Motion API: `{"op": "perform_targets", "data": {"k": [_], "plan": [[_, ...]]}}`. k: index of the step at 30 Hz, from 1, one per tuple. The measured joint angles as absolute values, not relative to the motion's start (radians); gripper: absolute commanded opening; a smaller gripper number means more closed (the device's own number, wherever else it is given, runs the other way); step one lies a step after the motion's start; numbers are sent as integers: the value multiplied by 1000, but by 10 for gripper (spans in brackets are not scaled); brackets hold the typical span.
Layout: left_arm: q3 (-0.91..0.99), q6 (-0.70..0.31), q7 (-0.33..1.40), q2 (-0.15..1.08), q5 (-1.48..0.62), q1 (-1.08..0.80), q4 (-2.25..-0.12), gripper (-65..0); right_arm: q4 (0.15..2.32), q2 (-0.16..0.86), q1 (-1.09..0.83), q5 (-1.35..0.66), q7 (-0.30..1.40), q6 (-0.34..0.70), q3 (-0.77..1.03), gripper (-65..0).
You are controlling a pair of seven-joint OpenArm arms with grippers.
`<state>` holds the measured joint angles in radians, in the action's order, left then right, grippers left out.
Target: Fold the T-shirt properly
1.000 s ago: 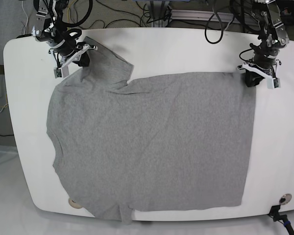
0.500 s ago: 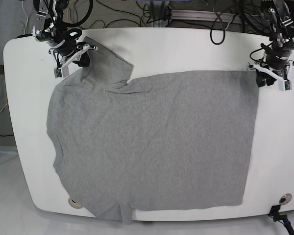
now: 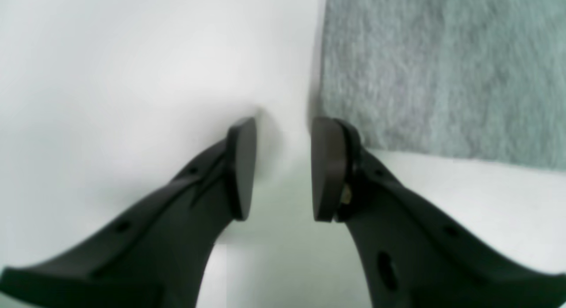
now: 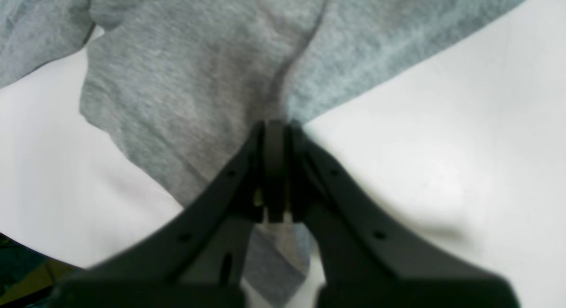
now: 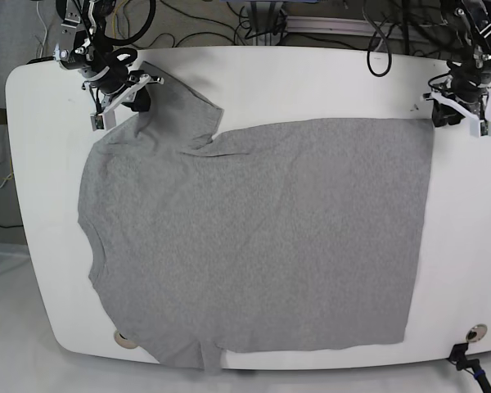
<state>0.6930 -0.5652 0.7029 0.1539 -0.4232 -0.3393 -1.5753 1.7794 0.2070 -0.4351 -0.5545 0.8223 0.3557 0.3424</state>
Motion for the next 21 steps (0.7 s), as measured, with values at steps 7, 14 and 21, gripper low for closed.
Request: {"op": "perform_targets", "data": {"k": [7,14,21], "plan": [[707,-623,703,120,-426,-333,-1575,-453,1779,207,-435,-554,823,356,342,-631],[727,-629,702,107,-426,-298,-1526,-453,1779,208,-435,-554,823,356,342,-631],[727,-630,665,108,-445,-268,-1474,-453,1779,207,-435,-554,823,356,342,-631]]}}
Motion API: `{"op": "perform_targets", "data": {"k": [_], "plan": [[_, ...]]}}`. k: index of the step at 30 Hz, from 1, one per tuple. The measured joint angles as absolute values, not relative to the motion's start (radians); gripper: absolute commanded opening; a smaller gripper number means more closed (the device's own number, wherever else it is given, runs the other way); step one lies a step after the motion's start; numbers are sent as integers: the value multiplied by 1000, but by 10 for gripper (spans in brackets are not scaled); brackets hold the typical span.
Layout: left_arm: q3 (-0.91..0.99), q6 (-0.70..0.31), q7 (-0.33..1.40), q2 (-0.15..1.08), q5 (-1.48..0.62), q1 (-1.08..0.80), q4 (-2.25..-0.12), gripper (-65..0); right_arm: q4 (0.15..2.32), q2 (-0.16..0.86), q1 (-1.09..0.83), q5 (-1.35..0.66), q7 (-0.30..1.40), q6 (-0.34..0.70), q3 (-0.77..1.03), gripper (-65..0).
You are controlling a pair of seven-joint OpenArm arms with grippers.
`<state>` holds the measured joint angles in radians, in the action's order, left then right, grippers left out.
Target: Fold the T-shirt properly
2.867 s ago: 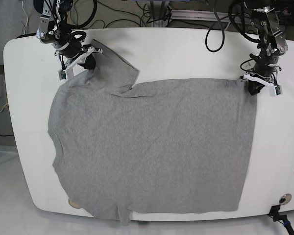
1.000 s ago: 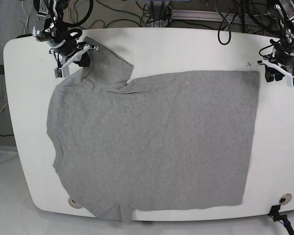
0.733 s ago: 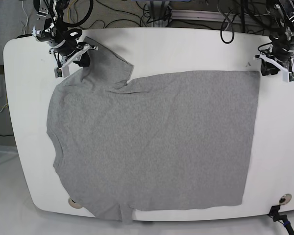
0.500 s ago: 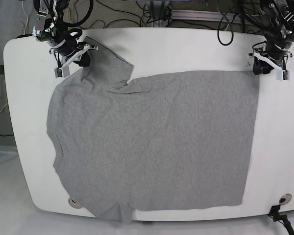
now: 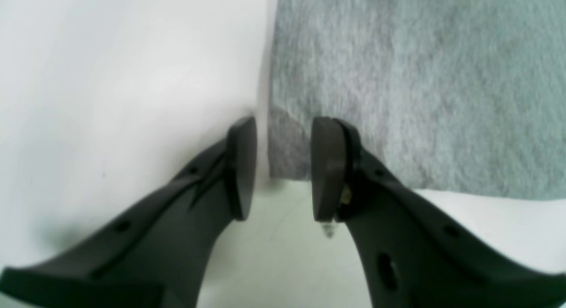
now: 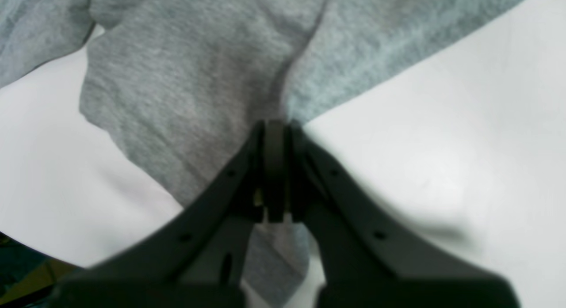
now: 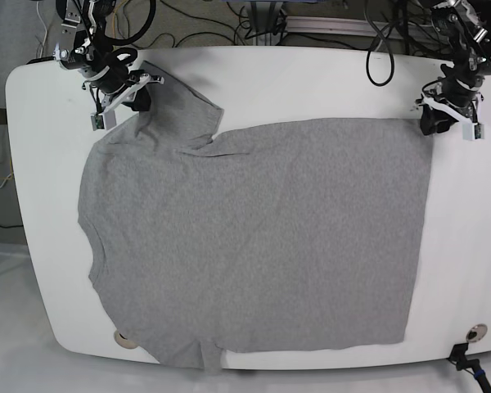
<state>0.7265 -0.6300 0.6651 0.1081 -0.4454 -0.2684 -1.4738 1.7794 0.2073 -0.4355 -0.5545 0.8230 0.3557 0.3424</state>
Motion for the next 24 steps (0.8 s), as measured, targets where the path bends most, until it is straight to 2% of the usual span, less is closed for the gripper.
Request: {"op": "perform_targets", "data": {"k": [18,19,23,24], "plan": [[657,-630,643,41,-459,-237,-1475,-460,1779,208,-435,-554,823,356,342,-631],[654,-630,648,41,-453,-231,-1475,-483,1779,207,-435,-555,822,356,342,-631],[651,-629,663,37,-445,-225,-1472,-650,1779,208,-435,-554,822,356,342,-631],[651,-629,662,38,-447,-227,-1472,-650,1779,208,-435,-554,822,356,342,-631]]}}
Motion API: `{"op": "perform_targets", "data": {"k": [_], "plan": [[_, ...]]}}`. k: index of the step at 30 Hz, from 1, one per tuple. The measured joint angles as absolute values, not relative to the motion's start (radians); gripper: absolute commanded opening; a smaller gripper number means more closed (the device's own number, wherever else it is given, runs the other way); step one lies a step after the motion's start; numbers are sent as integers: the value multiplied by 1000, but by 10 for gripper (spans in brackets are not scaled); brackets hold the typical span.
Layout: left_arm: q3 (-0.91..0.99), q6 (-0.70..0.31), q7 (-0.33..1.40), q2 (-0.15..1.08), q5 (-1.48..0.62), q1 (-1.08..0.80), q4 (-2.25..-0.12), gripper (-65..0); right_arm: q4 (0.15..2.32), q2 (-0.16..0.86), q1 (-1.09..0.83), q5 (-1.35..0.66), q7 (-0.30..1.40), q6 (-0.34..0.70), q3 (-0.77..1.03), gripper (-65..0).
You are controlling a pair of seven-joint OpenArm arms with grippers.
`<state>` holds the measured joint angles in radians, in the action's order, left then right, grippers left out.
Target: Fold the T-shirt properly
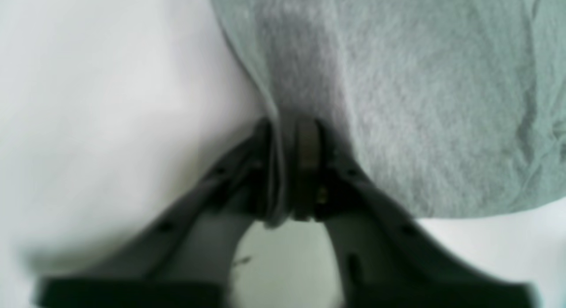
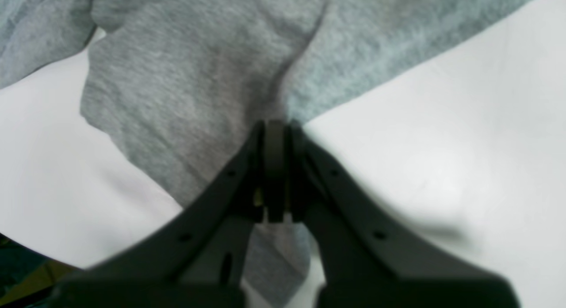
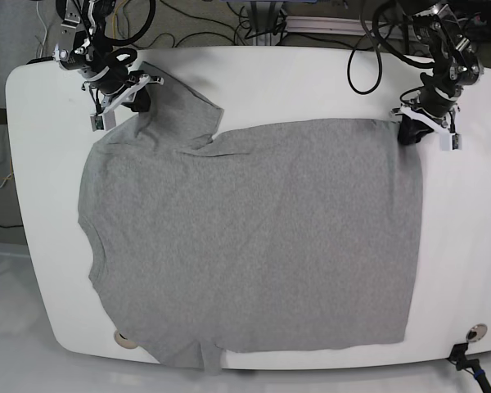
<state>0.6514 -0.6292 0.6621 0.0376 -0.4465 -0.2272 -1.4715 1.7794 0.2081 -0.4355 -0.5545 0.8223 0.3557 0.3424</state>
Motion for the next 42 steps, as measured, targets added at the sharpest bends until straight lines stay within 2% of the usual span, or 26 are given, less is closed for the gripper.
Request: {"op": "perform_targets", "data": {"k": [36,42], "plan": [[647,-629,688,61,-427,-249,-1512,-650,1721,210,-416,-580,793,360,343,-650],[645,-629,692,81,-423,-250,-1516,-650,1794,208,-427,-556,816,351,344,-650]]}}
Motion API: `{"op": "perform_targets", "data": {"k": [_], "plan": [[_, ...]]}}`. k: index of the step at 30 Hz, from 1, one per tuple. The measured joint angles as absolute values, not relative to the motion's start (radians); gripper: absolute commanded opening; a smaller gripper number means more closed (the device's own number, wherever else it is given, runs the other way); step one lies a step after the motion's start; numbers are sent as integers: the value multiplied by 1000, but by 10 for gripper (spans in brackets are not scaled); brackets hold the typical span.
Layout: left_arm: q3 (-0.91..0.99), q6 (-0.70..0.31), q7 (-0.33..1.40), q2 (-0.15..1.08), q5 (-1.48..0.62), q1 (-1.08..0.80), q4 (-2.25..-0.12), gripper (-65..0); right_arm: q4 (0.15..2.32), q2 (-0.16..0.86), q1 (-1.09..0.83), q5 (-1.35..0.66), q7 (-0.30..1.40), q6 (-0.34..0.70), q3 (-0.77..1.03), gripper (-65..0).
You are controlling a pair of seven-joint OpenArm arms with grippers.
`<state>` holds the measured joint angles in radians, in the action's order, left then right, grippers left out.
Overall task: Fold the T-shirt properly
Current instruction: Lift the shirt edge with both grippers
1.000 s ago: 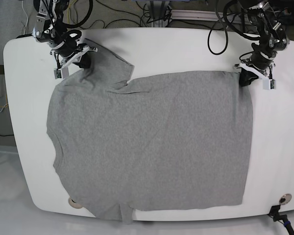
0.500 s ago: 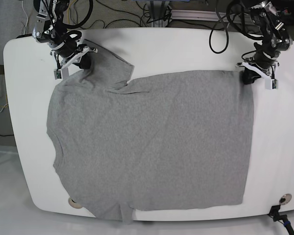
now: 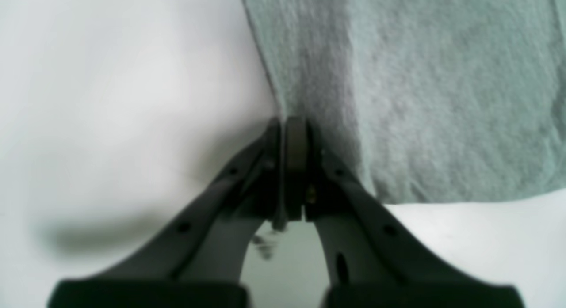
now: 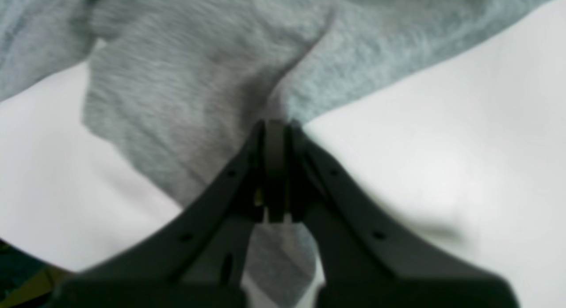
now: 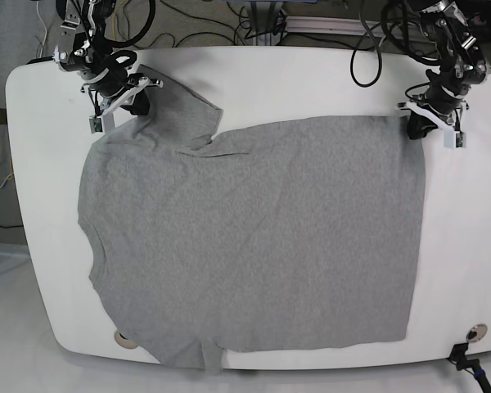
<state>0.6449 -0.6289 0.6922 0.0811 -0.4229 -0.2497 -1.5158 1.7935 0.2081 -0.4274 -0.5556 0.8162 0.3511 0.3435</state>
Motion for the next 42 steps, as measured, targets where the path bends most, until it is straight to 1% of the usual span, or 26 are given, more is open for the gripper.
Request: {"op": "perform_targets", "data": {"k": [4,7,13,14,15,17,21,24,27,29,32,36,39,42], "plan": [[646,-629,699,94,-419,-259,-1551,-650,1822,206,-439,-558,822,352,351,-650],[645,-629,696,94,-419,-289,-1595,-650,1879,205,-479,-558,816,349,405,-650],[645,-629,700,95,-419,-365,-1666,-650,1937,203,-561,-567,813,353,429,-650],[645,-632,699,95,-423,-376,-1674,-650,1936,203,-574,-565,815,352,431,-650],[645,-657,698,94,-422,-386,-1675,-650,1935,203,-588,-559,816,352,432,-650],[646,-695,700,93,-420,-402,-1675,-650,1935,202,-611,-562,817,380,436,-650],[649,-694,701,99,-421,-442,-1676,-650,1940,167,-653,-561,817,436,468,-650],[654,-696,702,131,-421,-481,-1677,-650,1955,167,-687,-561,814,458,485,-650],[651,-696,702,131,-424,-503,-1677,-650,1968,166,-718,-561,815,479,484,-650],[669,-697,704,134,-423,-519,-1699,-650,1971,167,-722,-562,815,499,484,-650],[685,-693,703,139,-421,-525,-1755,-650,1981,167,-715,-562,816,501,488,-650],[680,-697,710,130,-459,-484,-1827,-650,1991,168,-662,-621,820,507,514,-650],[683,-696,812,124,-499,-420,-1827,-650,1995,180,-624,-652,816,504,569,-650],[686,-697,823,125,-538,-387,-1828,-650,1995,214,-588,-688,826,509,572,-650]]}}
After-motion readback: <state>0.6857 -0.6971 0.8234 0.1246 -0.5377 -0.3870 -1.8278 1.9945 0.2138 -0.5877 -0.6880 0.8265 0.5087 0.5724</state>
